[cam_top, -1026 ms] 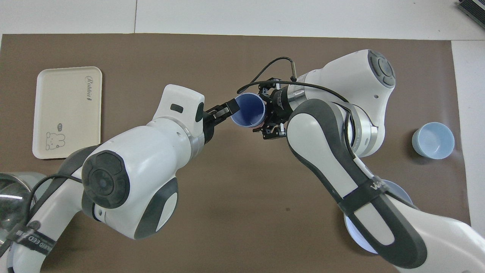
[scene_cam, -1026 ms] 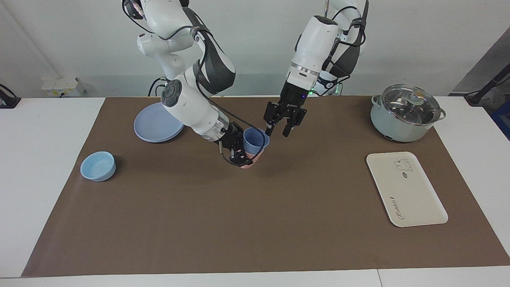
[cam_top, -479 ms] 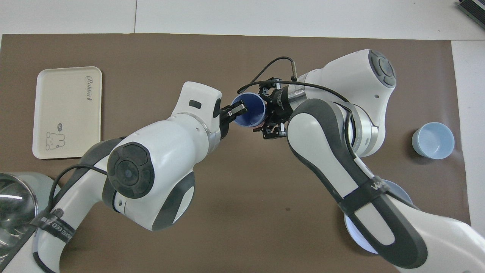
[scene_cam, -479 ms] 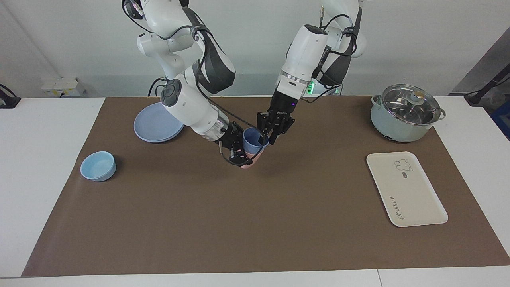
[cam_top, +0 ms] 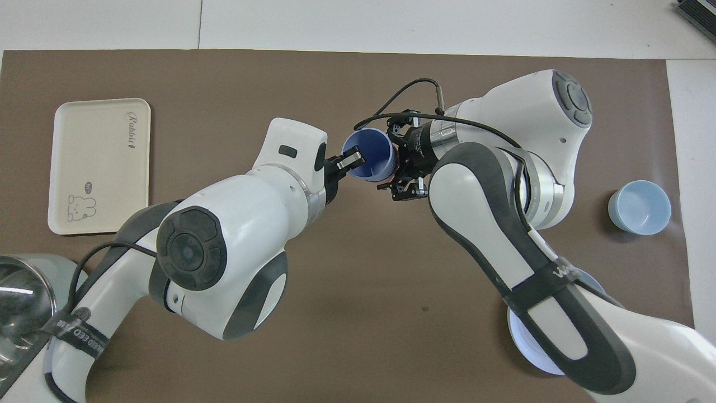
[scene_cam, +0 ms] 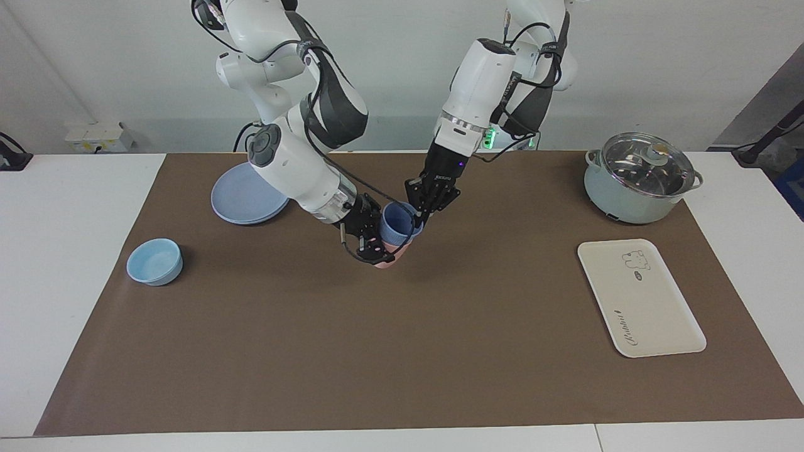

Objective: Place cup on tray
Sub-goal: 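Grasp the cup rim with the left gripper while the right gripper holds, then carry the cup to the tray with the left gripper while the right gripper withdraws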

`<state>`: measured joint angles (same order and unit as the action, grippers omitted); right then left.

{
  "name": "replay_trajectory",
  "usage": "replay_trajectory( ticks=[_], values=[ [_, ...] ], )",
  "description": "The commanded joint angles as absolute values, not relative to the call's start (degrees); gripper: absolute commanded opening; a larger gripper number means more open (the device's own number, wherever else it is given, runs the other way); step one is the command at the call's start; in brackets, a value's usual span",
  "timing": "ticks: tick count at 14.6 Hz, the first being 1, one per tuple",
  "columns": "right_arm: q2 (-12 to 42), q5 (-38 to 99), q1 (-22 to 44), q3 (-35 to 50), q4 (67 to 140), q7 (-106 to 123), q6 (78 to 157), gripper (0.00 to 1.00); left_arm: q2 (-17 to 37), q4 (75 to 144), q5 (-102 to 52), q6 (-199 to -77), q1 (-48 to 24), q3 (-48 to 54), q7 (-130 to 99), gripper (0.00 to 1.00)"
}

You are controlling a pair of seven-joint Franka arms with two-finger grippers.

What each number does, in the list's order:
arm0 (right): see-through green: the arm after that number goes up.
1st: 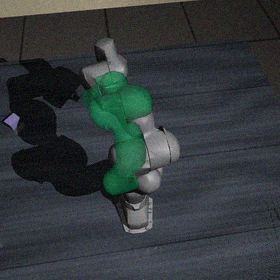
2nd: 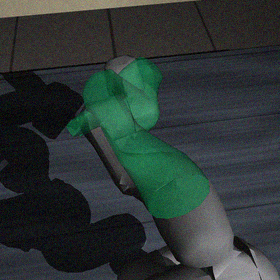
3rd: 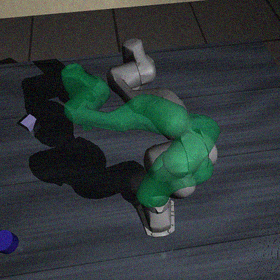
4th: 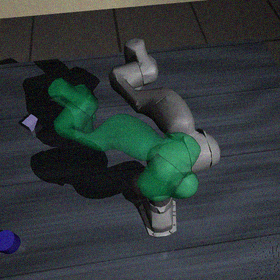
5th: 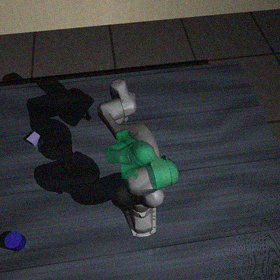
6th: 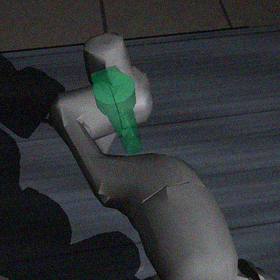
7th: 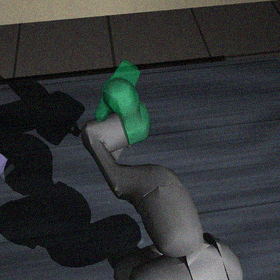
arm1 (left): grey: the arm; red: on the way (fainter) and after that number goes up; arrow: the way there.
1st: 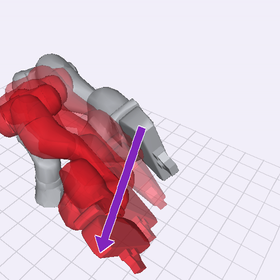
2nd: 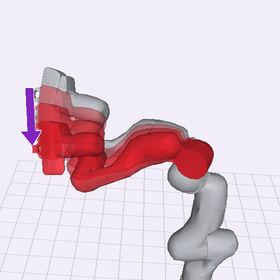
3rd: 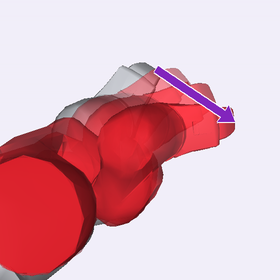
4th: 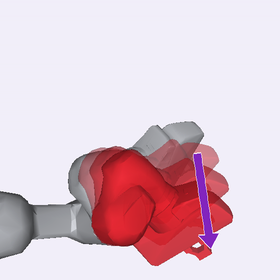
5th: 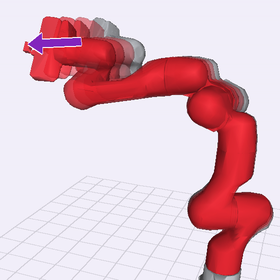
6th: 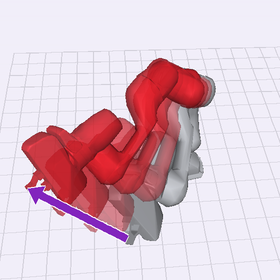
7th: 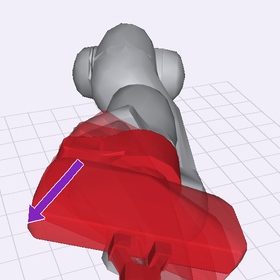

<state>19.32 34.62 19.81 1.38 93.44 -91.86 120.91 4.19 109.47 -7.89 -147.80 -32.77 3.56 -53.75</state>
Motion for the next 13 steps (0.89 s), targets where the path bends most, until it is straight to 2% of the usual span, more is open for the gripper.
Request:
replay_trajectory(
  ticks=[1, 5, 8, 10, 13],
  values=[
    [18.4, 33.8, 19.6, 1.8, 94.3, -93.3, 122.9, 0.0, 0.9, 103.8, -8.4, -137.2, -32.9, 2.3, -54.8, 0.0],
    [18.3, 34.5, 18.8, 1.5, 94.7, -93.1, 122.6, 0.0, -3.8, 98.1, -7.6, -121.5, -30.2, 1.8, -53.3, 0.0],
    [18.1, 38.4, 14.3, 1.6, 95.7, -92.6, 122.0, 0.0, -6.2, 98.1, -7.6, -115.2, -24.1, 1.2, -41.9, 0.0],
    [17.8, 40.5, 11.3, 1.6, 97.2, -89.8, 121.2, 0.0, -6.8, 100.3, -8.3, -114.9, -17.3, 1.1, -33.1, 0.0],
    [18.5, 43.9, 3.7, 1.6, 97.5, -80.1, 115.5, 0.0, -8.6, 106.8, -11.2, -117.4, -5.6, 1.1, -16.6, 0.0]
  ],
)
